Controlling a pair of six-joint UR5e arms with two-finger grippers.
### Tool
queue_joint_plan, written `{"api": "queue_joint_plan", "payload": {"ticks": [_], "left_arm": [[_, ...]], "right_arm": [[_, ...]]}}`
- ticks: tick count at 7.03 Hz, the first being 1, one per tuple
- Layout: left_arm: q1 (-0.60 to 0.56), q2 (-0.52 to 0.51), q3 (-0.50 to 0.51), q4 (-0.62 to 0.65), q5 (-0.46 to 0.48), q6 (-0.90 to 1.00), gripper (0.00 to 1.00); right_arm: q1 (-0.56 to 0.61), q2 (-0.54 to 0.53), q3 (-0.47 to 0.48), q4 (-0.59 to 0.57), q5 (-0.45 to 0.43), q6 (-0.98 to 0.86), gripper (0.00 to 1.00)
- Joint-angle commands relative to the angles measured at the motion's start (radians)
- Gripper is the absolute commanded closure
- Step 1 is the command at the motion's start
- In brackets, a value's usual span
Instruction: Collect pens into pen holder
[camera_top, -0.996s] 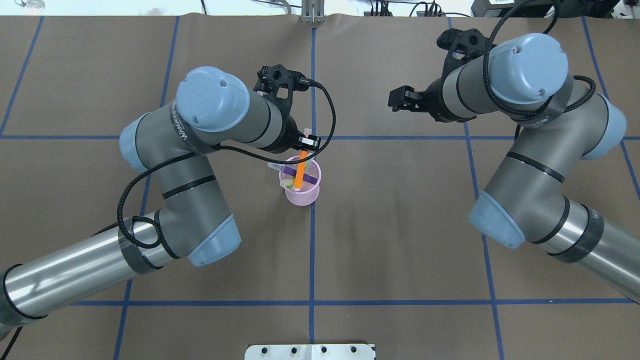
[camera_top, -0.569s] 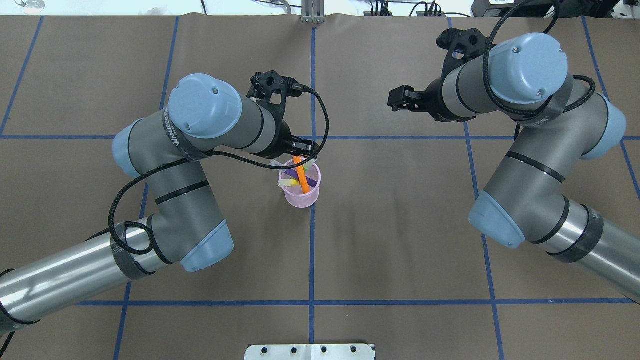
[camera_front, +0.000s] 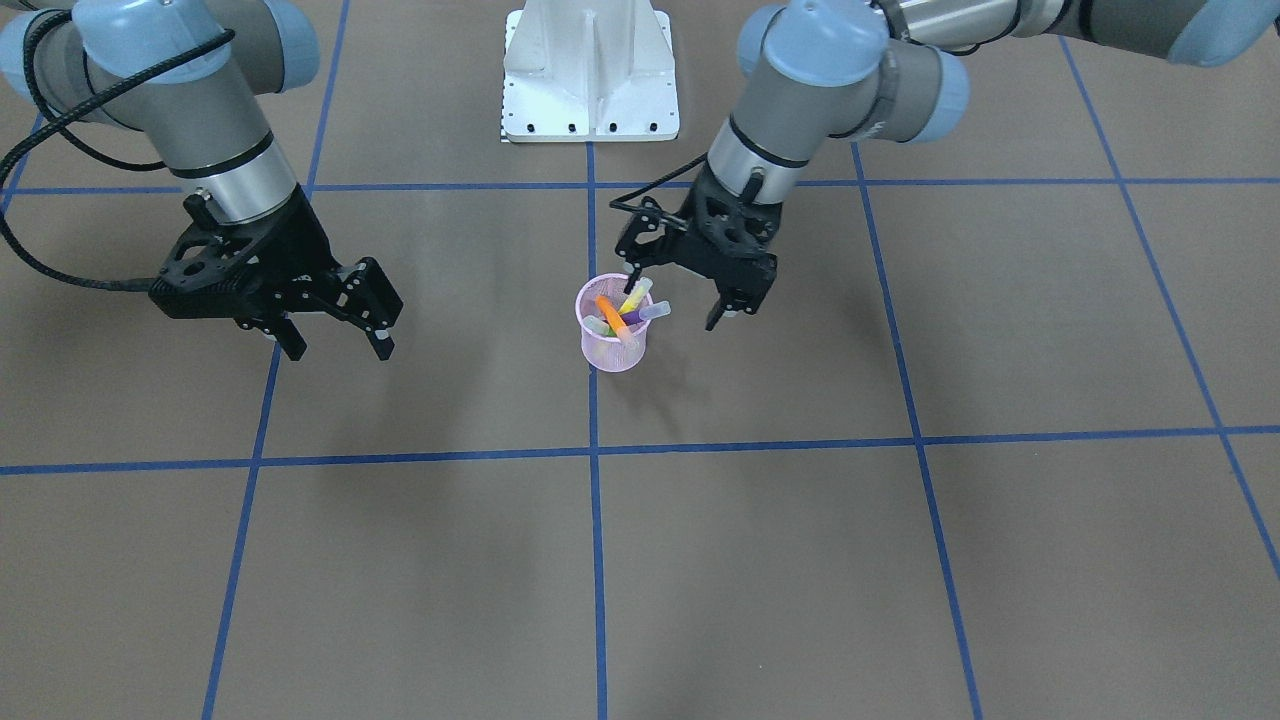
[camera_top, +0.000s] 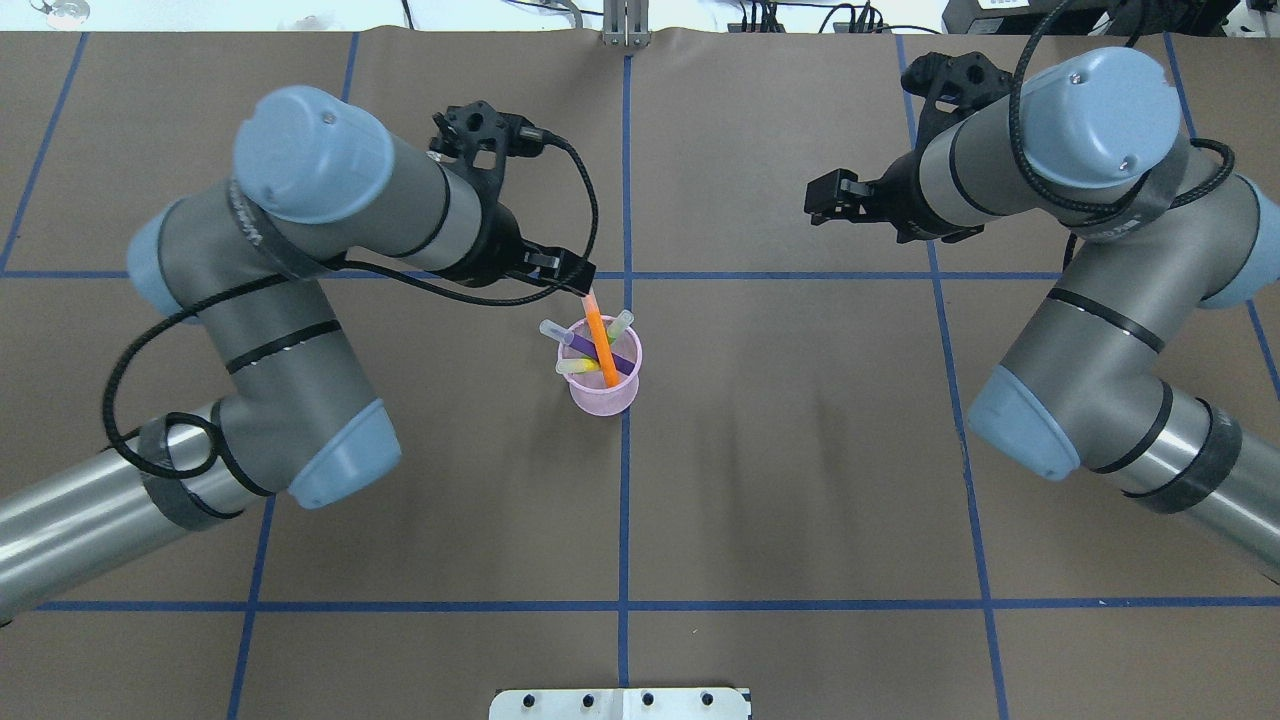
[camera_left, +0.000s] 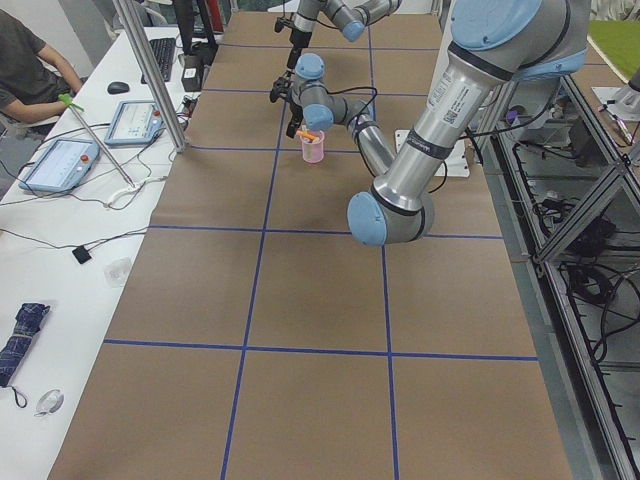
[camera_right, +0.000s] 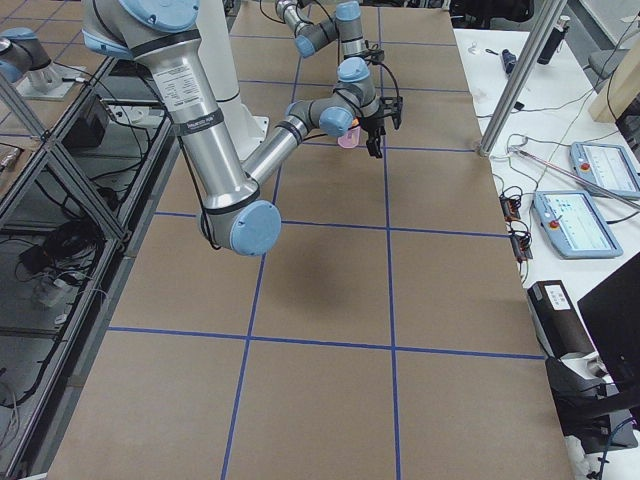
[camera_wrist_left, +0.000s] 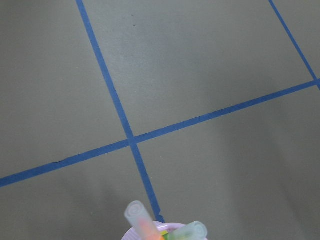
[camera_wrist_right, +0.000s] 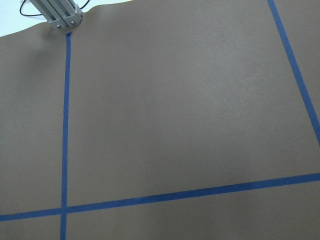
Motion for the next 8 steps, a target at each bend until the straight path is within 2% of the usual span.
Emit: {"api": "queue_joint_plan", "payload": {"ticks": [1,3,4,5,6,7,8], "left_arm": [[-0.150,0.291,-0.160,0.008,-0.105,0.233,0.01],[-0.340,0.543,-0.184,-0.002,-0.188,0.477,0.01],[-0.412,0.657,-0.187,-0.003,-0.190,0.601,0.01],[-0.485,0.737,-0.180,0.003,-0.188,0.674,0.01],[-0.586,0.806,-0.164,0.007,-0.187,0.837,0.01],[-0.624,0.813,-0.132,0.030,-0.190,0.881,0.01],[-0.622,0.804,-0.103,0.079,-0.191,0.853,0.01]], "right_arm": [[0.145,-0.132,0.006,-0.001,0.163,-0.187,0.00],[0.355,-0.290,-0.012,-0.004,0.305,-0.553,0.00],[0.470,-0.366,-0.043,-0.004,0.396,-0.684,0.00],[0.591,-0.400,-0.117,-0.008,0.481,-0.872,0.00],[0.647,-0.432,-0.179,-0.011,0.488,-1.019,0.00],[0.681,-0.447,-0.237,-0.005,0.482,-1.062,0.00],[0.685,-0.454,-0.241,-0.013,0.482,-1.090,0.00]]}}
